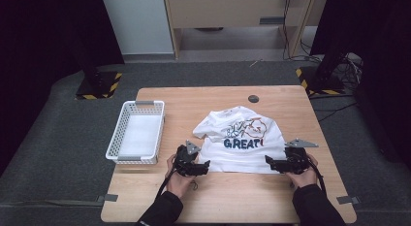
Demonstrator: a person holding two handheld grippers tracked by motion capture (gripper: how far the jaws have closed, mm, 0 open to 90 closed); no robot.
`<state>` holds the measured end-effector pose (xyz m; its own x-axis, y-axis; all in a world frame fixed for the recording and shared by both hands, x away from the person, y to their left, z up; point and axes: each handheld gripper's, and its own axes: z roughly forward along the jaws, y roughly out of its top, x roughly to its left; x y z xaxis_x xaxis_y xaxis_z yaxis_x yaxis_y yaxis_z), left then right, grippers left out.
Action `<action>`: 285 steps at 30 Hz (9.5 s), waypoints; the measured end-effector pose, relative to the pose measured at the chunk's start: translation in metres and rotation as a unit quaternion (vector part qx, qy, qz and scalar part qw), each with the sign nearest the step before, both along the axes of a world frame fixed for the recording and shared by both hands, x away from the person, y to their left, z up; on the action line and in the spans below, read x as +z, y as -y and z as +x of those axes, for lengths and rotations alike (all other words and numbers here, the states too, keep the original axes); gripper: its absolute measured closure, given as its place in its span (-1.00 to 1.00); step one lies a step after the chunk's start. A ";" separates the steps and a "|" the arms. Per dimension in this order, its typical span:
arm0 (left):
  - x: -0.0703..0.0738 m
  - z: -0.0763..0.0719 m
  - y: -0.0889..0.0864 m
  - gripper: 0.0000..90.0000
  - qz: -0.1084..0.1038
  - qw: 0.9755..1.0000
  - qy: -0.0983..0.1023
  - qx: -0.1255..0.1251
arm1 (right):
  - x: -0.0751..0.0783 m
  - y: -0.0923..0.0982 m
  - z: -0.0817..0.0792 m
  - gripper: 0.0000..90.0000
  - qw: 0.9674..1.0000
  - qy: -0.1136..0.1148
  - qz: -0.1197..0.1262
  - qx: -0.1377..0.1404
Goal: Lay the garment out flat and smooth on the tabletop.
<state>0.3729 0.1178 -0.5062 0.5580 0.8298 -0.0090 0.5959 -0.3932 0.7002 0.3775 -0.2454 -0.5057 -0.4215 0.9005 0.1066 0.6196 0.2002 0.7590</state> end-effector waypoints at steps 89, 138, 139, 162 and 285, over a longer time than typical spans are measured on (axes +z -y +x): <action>-0.012 -0.058 -0.044 -0.74 0.015 0.999 -0.019 -0.026 | -0.001 -0.033 -0.056 -0.89 0.996 -0.019 -0.055 0.063; -0.024 -0.055 -0.044 -1.00 0.030 0.998 -0.033 -0.039 | 0.040 -0.028 0.078 -0.69 0.996 0.053 -0.022 -0.075; -0.024 -0.055 -0.044 -1.00 0.030 0.998 -0.033 -0.039 | 0.039 -0.028 0.081 -0.68 0.996 0.050 -0.023 -0.075; -0.024 -0.054 -0.044 -1.00 0.030 0.998 -0.032 -0.044 | -0.006 -0.043 0.136 -0.32 0.997 0.003 -0.023 -0.077; -0.025 -0.055 -0.042 -1.00 0.027 0.998 -0.028 -0.047 | 0.003 -0.091 0.107 0.09 1.000 0.009 -0.007 0.007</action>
